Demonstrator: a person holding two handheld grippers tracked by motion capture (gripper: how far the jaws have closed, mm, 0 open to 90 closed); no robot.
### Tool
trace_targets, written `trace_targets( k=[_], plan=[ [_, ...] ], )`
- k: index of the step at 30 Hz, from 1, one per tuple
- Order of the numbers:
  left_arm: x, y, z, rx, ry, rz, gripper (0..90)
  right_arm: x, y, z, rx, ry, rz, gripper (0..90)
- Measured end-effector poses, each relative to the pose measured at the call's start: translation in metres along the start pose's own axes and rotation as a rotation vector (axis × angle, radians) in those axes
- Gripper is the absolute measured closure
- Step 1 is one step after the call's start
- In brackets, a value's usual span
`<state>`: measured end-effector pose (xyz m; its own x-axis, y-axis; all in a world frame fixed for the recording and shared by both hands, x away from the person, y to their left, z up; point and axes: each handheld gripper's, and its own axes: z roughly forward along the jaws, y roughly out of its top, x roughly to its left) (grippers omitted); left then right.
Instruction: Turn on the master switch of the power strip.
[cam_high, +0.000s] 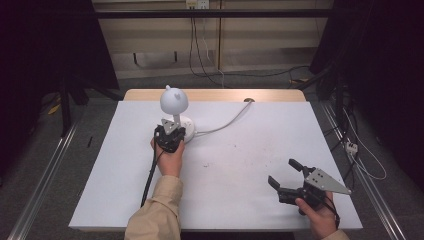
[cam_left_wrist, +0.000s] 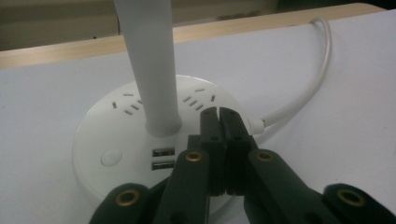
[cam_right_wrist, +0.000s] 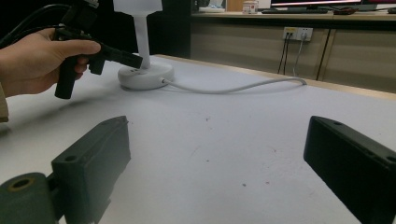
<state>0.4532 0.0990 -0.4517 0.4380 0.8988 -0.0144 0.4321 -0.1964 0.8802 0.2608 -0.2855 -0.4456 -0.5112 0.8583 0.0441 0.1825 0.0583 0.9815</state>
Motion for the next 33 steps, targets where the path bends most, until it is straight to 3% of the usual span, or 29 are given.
trace_targets(
  k=[10,33],
  plan=[
    [0.0005,-0.0014,0.0044,-0.016,0.002,-0.023,90.0,-0.0012,-0.0001,-0.0012,-0.002,-0.001,0.0,6.7],
    [0.0013,-0.0038,0.0096,-0.012,-0.002,-0.022,90.0,-0.0016,0.0007,-0.0018,-0.004,-0.002,0.003,6.7]
  ],
)
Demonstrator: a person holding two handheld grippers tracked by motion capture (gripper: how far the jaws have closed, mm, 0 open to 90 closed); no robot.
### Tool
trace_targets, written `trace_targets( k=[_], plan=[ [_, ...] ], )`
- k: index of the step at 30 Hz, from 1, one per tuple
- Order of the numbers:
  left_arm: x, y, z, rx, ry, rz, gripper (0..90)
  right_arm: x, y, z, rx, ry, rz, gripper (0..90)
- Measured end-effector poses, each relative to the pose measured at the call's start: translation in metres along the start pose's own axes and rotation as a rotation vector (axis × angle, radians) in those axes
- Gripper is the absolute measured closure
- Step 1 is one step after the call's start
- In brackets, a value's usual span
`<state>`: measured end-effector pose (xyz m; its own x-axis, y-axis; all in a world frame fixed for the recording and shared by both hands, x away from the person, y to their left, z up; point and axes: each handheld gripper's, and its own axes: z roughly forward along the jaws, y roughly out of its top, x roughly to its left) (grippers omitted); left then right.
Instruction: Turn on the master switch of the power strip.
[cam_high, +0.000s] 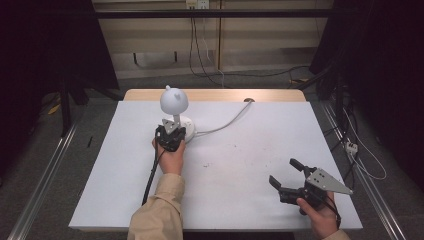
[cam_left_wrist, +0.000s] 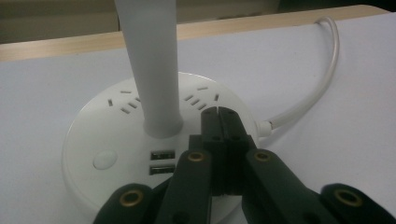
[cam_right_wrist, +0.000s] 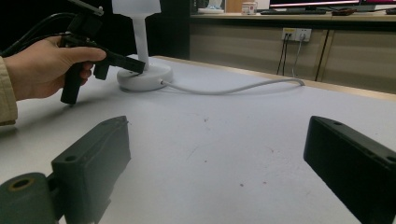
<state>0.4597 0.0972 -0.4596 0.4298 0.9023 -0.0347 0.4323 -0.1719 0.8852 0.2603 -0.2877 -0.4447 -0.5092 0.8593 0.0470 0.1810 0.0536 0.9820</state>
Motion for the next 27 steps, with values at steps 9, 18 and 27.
trace_targets(
  k=[9,18,27],
  plan=[
    [-0.0021,-0.0005,0.0012,-0.002,0.002,0.012,90.0,0.0004,0.0007,-0.0009,-0.003,0.0,-0.002,6.7],
    [-0.0047,-0.0009,0.0013,-0.002,0.019,0.026,90.0,0.0015,0.0008,-0.0015,-0.002,0.002,-0.008,6.7],
    [-0.0056,-0.0008,0.0013,0.006,0.026,0.049,90.0,0.0014,0.001,-0.0021,-0.001,0.0,-0.006,6.7]
  ],
)
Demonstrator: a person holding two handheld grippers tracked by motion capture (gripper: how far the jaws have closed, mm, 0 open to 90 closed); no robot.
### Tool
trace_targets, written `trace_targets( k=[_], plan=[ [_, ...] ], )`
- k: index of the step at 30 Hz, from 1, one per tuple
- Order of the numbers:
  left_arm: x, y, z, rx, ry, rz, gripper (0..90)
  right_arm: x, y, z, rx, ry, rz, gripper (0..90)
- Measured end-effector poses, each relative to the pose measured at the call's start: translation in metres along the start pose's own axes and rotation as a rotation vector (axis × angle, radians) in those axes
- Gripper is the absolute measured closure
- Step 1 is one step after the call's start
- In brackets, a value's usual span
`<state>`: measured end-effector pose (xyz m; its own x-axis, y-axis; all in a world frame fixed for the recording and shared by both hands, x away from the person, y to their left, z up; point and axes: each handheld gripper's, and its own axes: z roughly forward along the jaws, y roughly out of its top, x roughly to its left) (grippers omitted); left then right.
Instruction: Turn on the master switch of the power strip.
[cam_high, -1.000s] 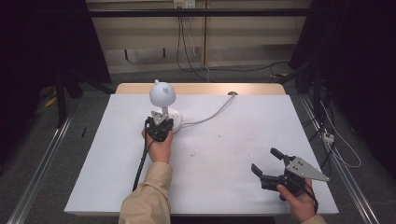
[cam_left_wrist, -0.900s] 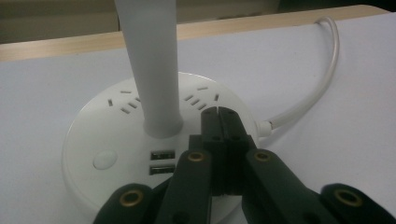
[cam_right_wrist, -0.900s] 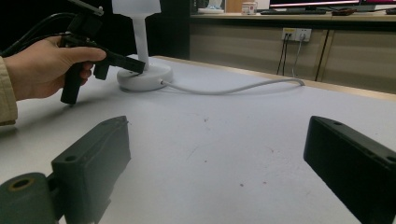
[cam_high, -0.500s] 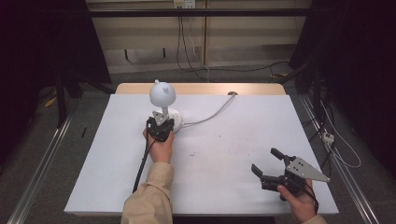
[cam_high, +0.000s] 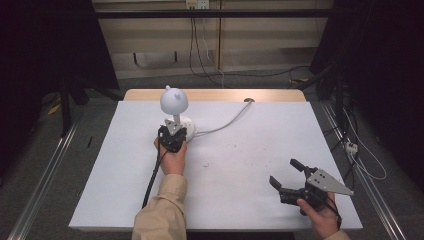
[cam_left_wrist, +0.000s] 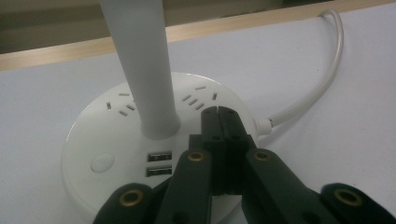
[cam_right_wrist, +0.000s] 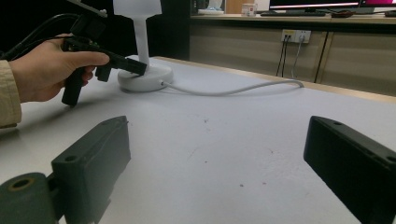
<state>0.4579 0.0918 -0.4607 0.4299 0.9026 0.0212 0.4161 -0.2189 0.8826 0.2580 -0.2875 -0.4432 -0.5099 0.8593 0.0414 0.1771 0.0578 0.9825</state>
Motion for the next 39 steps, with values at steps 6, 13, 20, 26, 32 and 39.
trace_targets(
  k=[6,13,20,26,32,39],
  plan=[
    [-0.0002,-0.0004,0.0001,0.0,0.001,-0.004,90.0,0.0009,0.0002,0.0005,-0.001,0.004,-0.008,6.7],
    [-0.0014,-0.0007,0.0006,-0.006,0.007,-0.013,90.0,0.0015,0.0005,0.0001,-0.003,0.005,-0.006,6.7],
    [-0.0001,-0.0001,0.0002,0.003,0.004,-0.014,90.0,0.0017,0.0006,0.0,-0.002,0.005,-0.007,6.8],
    [0.0,0.0,0.0003,0.004,0.005,-0.027,90.0,0.0009,0.0008,-0.0004,-0.003,0.001,-0.004,6.8],
    [-0.0012,0.0022,0.0005,0.023,0.011,-0.015,90.0,0.0012,0.0006,-0.0005,-0.002,0.002,-0.003,6.8],
    [-0.0021,0.0031,0.001,0.025,0.013,-0.016,90.0,0.0007,0.0007,-0.0009,-0.004,0.002,-0.003,6.9]
  ],
)
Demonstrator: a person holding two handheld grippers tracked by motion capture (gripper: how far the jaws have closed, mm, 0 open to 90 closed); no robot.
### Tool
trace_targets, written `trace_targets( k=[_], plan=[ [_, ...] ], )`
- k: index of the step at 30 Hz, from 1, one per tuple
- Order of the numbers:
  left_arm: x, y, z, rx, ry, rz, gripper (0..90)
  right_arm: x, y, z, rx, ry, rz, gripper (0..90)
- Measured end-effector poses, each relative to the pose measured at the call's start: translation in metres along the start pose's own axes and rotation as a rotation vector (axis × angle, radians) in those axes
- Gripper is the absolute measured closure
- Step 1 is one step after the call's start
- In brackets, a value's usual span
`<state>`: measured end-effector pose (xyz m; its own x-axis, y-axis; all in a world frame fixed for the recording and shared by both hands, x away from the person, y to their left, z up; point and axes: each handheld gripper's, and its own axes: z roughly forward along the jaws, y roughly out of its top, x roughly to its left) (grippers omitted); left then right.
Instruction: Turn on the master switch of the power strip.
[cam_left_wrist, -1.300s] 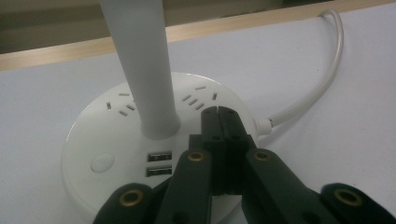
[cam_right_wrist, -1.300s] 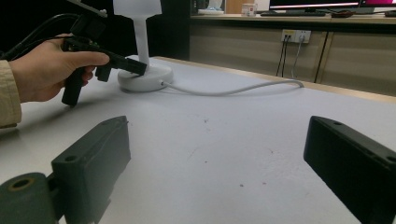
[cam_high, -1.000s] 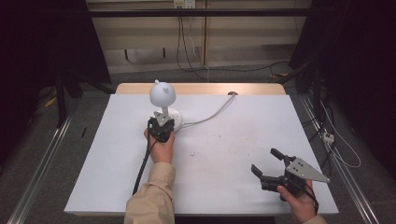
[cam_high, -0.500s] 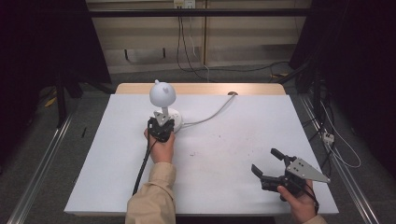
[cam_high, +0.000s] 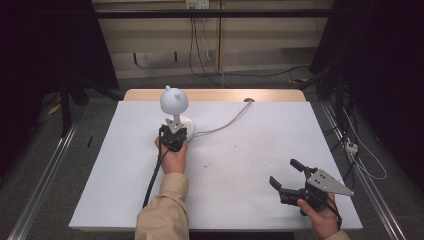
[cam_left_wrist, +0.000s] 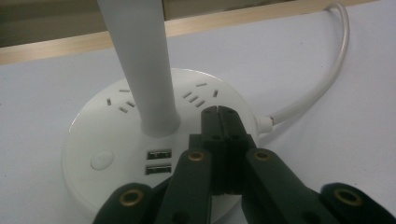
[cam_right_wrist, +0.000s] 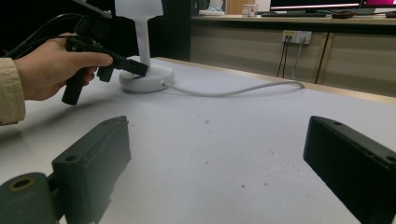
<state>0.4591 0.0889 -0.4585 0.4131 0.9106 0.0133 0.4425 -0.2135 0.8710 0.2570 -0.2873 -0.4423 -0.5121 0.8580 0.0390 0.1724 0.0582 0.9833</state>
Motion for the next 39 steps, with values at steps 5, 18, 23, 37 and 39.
trace_targets(
  k=[5,18,23,37,39],
  plan=[
    [0.0003,0.0,-0.0001,0.006,0.001,0.011,90.0,-0.0002,-0.0001,-0.0006,-0.001,-0.001,0.003,6.9],
    [0.0,0.0007,0.0006,0.012,0.0,0.005,90.0,-0.0003,-0.0001,-0.0021,-0.002,-0.003,0.003,6.8],
    [-0.0013,0.0034,0.0009,0.034,0.008,0.008,90.0,-0.0004,-0.0002,-0.002,-0.001,-0.002,0.003,6.9],
    [-0.0026,0.0059,-0.0005,0.05,0.007,-0.003,90.0,-0.0017,-0.0004,-0.0026,-0.003,-0.004,-0.001,6.8],
    [-0.0023,0.0053,-0.001,0.039,0.0,0.002,90.0,-0.0025,-0.0009,-0.0024,-0.001,-0.007,0.005,6.8]
  ],
)
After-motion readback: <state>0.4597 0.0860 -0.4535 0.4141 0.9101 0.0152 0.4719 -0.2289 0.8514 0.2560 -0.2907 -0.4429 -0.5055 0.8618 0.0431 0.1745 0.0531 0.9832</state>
